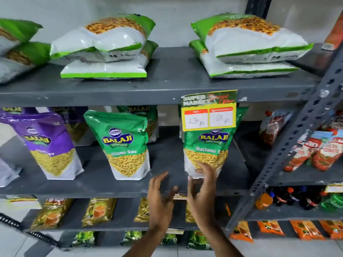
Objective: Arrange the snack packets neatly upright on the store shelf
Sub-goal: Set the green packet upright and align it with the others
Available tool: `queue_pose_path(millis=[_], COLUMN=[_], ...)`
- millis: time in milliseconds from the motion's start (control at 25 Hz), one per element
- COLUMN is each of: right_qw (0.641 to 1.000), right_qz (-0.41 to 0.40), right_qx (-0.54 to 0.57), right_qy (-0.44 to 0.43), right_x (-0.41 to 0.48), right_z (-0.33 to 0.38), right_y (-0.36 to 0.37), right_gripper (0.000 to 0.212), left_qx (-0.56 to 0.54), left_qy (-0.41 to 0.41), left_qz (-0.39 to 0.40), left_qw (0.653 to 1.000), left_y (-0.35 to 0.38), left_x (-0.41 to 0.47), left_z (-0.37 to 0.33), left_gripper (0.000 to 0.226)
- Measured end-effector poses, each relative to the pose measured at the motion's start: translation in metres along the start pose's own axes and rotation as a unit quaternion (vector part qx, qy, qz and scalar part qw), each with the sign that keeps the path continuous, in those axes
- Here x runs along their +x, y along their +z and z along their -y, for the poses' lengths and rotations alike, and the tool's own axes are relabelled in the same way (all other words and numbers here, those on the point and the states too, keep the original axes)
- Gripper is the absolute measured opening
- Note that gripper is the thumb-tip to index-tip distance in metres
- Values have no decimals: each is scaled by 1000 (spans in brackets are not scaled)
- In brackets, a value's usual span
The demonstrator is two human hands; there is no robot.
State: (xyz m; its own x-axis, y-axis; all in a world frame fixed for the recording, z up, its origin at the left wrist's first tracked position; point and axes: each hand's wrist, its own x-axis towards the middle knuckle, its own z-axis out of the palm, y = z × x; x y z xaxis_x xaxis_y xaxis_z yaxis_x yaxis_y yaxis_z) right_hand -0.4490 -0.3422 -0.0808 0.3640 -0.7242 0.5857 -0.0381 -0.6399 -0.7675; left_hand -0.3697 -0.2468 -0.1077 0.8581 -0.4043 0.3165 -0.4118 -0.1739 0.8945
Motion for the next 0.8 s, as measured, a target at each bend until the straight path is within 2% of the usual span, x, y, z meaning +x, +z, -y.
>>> queue_pose_path(millis=[80, 240, 280, 400, 480, 560, 720, 800], right_qw=[998, 987, 982, 967, 960, 958, 962, 962], right_qz=[56, 113, 129, 183, 190, 172, 148, 143], right_qx=[33, 69, 62, 73, 112, 128, 104, 81], right_qy=[-4, 94, 119, 162, 173, 192, 207, 219], right_x=[-8, -16, -16, -15, -16, -18, -20, -16], right_z=[21, 38, 37, 33, 33, 35, 40, 41], right_y=[28, 87, 102, 143, 164, 180, 191, 189], right_gripper=[40, 49, 54, 68, 76, 81, 76, 74], left_qx=[-35, -52, -53, -44, -13, -15, -78, -70], left_qy=[-25, -70, -85, -116, -113, -104, -130, -127], left_qz=[-79, -184, -177, -85, -6, 39, 29, 22], left_qw=[996, 979, 979, 989, 993, 994, 988, 989], left_y=[-40, -108, -119, -139, -150, -158, -159, -154], left_x=[7, 58, 74, 106, 116, 118, 115, 118], left_z=[16, 43, 52, 80, 96, 107, 105, 101], left_gripper=[47, 52, 61, 82, 72, 55, 44, 42])
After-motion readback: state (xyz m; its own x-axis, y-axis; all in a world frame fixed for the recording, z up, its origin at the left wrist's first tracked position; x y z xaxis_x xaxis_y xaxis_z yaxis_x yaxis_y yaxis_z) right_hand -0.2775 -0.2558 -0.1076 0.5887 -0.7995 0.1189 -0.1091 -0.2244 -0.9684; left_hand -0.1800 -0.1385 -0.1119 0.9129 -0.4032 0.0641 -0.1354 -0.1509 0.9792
